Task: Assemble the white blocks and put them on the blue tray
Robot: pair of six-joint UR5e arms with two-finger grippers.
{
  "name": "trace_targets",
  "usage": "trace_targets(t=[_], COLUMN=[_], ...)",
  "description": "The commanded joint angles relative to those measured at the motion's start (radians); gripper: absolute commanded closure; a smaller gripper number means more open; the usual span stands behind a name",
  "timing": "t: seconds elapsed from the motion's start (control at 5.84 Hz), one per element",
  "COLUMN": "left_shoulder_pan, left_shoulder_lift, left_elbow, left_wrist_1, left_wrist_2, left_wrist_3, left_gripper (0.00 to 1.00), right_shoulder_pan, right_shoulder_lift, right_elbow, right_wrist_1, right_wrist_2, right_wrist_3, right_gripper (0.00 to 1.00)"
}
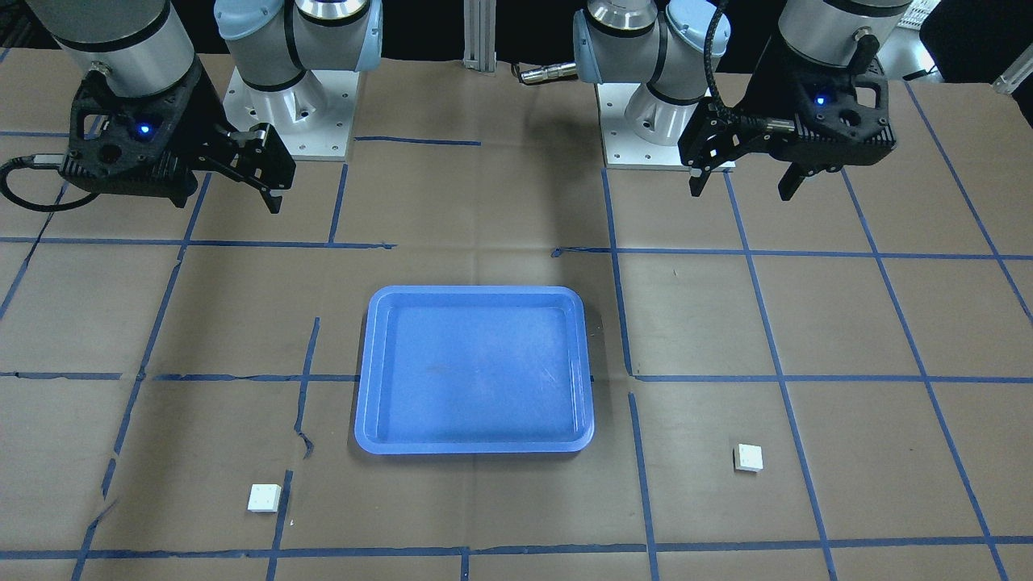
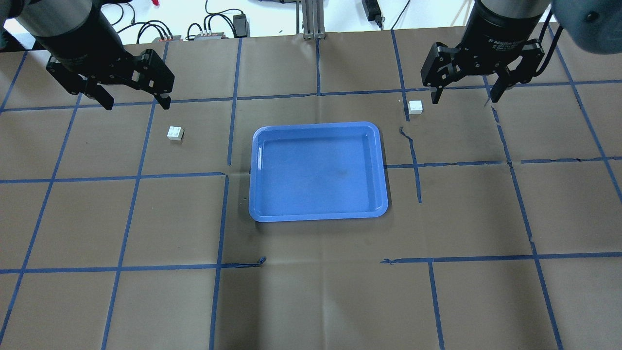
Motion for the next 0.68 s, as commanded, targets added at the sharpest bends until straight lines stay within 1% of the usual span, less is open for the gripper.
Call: trace_targets(t=[0.0, 0.51], left_shoulder_pan=[0.0, 0.0], left_shoulder_lift=[0.001, 0.002], left_elbow=[0.001, 0.002], left_wrist_1=[0.0, 0.0], left_wrist_2=[-0.001, 0.001], left_wrist_3=[-0.001, 0.01], left_gripper=[0.01, 0.01], right_shoulder_pan=[0.0, 0.0], right_shoulder_lift=[0.0, 0.0], right_elbow=[0.0, 0.0], right_wrist_1=[0.001, -0.002], right_wrist_2=[0.0, 0.0], right_wrist_3=[0.002, 0.002], right_gripper=[0.0, 0.0])
